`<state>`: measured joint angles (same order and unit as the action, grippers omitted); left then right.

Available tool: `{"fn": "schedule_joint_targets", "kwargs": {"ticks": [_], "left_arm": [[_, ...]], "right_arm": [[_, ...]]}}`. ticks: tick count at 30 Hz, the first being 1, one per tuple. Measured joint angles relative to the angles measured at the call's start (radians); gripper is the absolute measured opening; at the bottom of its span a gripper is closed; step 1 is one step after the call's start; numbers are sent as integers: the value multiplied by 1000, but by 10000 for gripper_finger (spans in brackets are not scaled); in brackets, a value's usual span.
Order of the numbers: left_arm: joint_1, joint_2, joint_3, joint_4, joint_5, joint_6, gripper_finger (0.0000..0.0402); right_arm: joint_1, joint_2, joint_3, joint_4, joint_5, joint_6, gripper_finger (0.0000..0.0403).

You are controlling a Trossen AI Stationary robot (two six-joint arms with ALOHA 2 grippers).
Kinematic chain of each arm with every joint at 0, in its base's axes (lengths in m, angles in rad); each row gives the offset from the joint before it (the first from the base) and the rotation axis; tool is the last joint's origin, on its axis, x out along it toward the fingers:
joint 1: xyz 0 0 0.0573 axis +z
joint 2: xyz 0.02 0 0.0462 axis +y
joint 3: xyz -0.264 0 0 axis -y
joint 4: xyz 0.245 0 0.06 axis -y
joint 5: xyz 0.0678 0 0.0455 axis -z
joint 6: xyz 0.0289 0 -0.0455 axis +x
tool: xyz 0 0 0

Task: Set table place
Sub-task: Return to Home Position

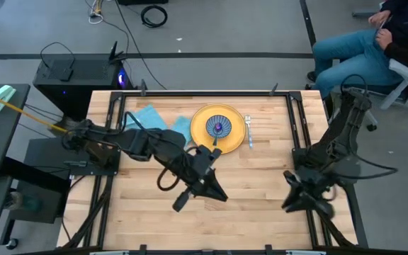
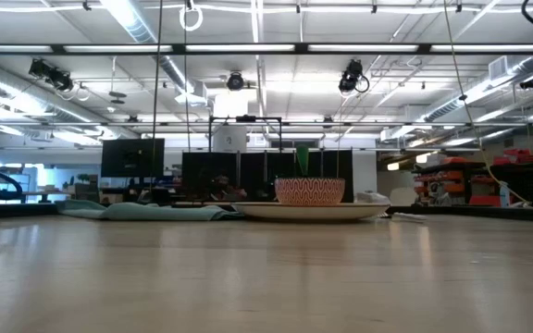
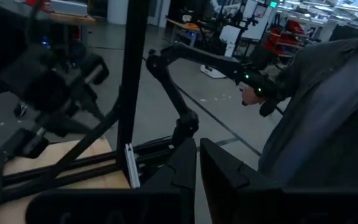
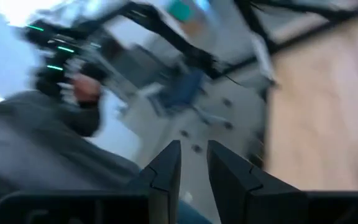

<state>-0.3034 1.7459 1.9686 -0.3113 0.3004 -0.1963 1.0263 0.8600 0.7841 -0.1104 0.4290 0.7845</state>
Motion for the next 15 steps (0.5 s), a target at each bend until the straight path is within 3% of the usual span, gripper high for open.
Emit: {"fn": "schedule_joint_targets", "kwargs": {"ticks": [7, 12, 15], "left_arm": [[-22, 1, 0, 26, 3, 30, 37], [18, -71, -1, 0, 123, 34, 40], [47, -124, 3, -53, 141, 52, 36]], "right_arm": [[34, -3, 0, 210, 0, -205, 85], [-26, -43, 0, 223, -49, -271, 85], [-77, -88, 0, 224, -61, -308, 85]]}}
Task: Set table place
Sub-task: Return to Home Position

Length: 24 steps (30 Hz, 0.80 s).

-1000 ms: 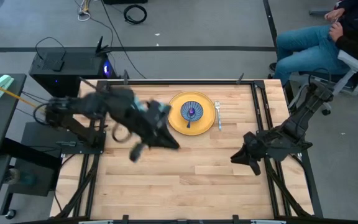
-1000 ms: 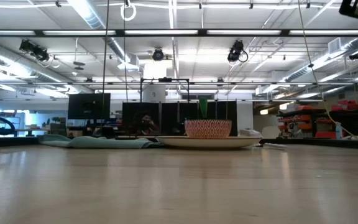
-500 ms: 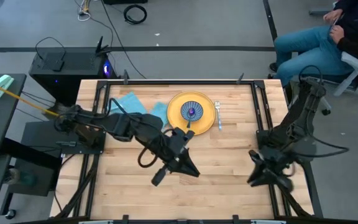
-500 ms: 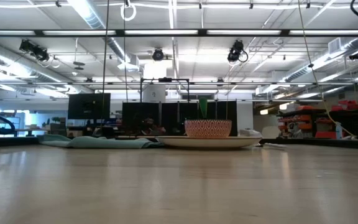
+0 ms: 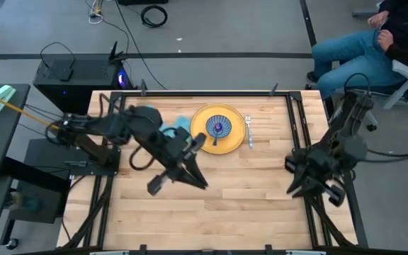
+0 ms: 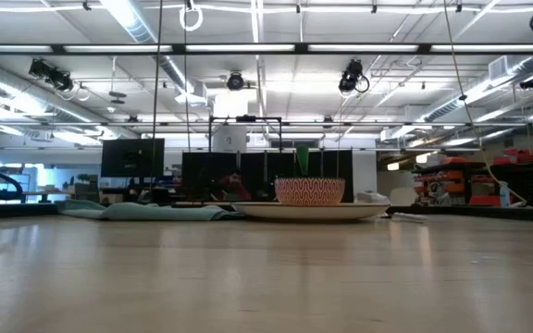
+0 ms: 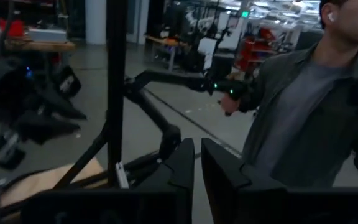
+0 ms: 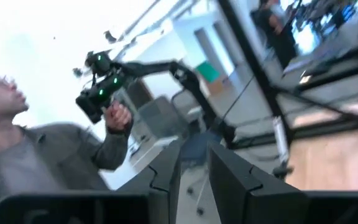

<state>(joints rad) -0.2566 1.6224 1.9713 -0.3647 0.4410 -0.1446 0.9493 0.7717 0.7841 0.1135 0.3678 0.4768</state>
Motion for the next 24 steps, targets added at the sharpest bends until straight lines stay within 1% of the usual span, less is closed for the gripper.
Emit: {"fn": "schedule_joint_targets", "kwargs": {"ticks": [5, 9, 13, 20, 22, 24], "left_arm": [[51, -83, -3, -106, 1, 8, 29], [82, -178, -1, -155, -8, 13, 29], [84, -257, -2, -208, -67, 30, 36], [62, -366, -2, -293, -193, 19, 39], [49, -382, -2, -315, -208, 13, 36], [39, -398, -2, -320, -216, 6, 33]], "right_arm": [[-83, -94, 0, 0, -1, -67, 85], [-116, -164, 0, -2, -1, -116, 85], [-116, -206, 0, -9, -3, -156, 85], [-116, -214, 0, -27, -6, -161, 85], [-116, -213, 0, -38, -41, -128, 85], [-111, -204, 0, -36, -103, -83, 85]]}}
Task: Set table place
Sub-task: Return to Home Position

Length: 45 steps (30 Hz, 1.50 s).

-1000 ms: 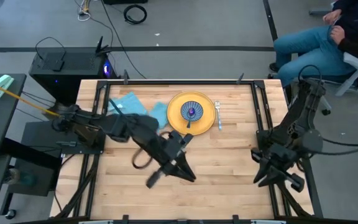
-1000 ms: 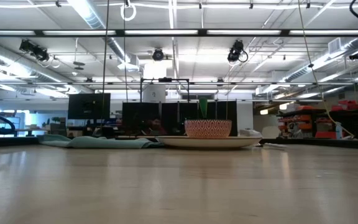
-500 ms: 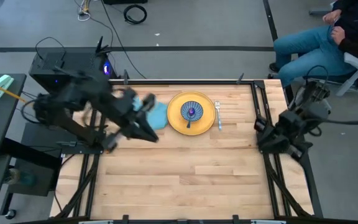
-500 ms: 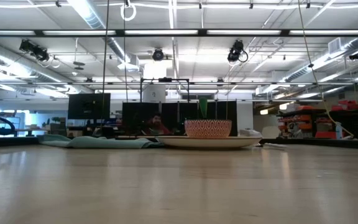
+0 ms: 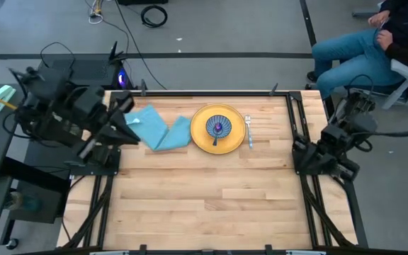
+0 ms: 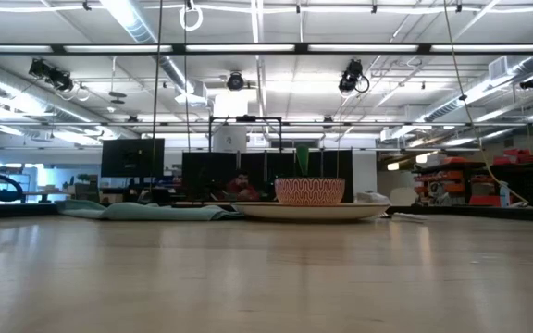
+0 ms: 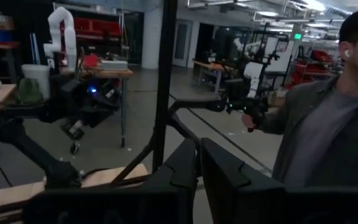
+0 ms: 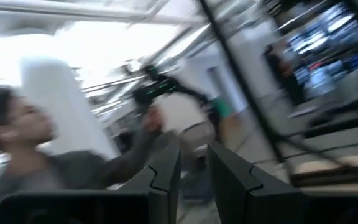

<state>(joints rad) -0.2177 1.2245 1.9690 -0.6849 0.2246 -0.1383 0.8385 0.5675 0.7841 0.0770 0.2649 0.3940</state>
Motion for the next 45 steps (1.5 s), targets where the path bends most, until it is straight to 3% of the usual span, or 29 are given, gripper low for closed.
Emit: {"fn": "schedule_joint_targets", "kwargs": {"ticks": [6, 9, 12, 18, 26, 29, 35, 45], "left_arm": [[-11, -62, 0, -18, -14, -6, 28], [-11, -97, 0, -18, -30, -7, 33], [-11, -121, 0, -29, -31, -8, 38], [-11, -147, 0, -67, -32, -10, 39], [-11, -225, -34, -44, -33, 26, 28], [-11, -270, -161, 48, -33, 3, 29], [-11, -385, -528, 337, -30, -60, 39], [-11, -576, -1015, 797, 9, -100, 32]], "right_arm": [[104, 72, 0, 91, -124, 112, 85], [175, 93, 33, 239, -207, 29, 85], [246, 106, 108, 247, -281, -132, 85], [331, 135, 224, 71, -259, -295, 85], [332, 52, 175, 81, -254, -357, 85], [332, 24, 88, 208, -254, -382, 85], [332, 23, -111, 513, -232, -354, 85], [321, 29, -251, 671, -90, -326, 85]]}}
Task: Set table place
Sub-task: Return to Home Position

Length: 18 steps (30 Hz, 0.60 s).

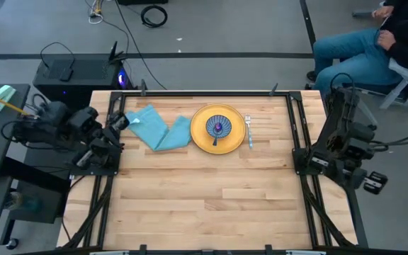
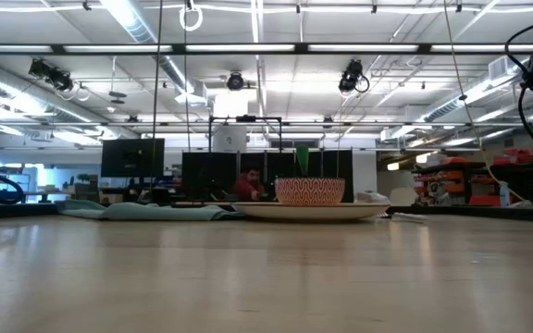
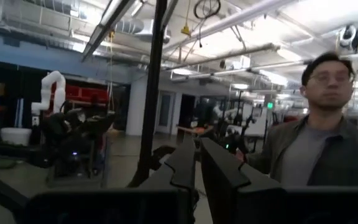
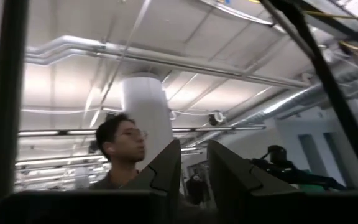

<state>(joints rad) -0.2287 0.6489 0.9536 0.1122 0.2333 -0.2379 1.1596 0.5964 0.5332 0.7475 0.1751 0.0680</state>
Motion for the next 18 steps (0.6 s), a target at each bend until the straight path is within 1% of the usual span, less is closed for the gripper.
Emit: {"fn": "schedule_joint_targets", "kwargs": {"ticks": [2, 6, 10, 15, 18], "left_arm": [[1, -39, -66, 62, 0, -28, 29], [1, -113, -138, 102, -2, -40, 28], [1, -162, -146, 108, -4, 16, 34], [1, -198, -146, 97, -5, 97, 40], [3, -207, -146, 82, -39, 121, 39]], "right_arm": [[-18, 0, -19, 20, 23, 11, 85], [-105, -3, -31, 33, 21, 10, 85], [-203, -18, -20, 10, -69, 0, 85], [-335, -73, -19, -86, -68, -2, 85], [-421, -117, -19, -131, -71, -21, 85]]}}
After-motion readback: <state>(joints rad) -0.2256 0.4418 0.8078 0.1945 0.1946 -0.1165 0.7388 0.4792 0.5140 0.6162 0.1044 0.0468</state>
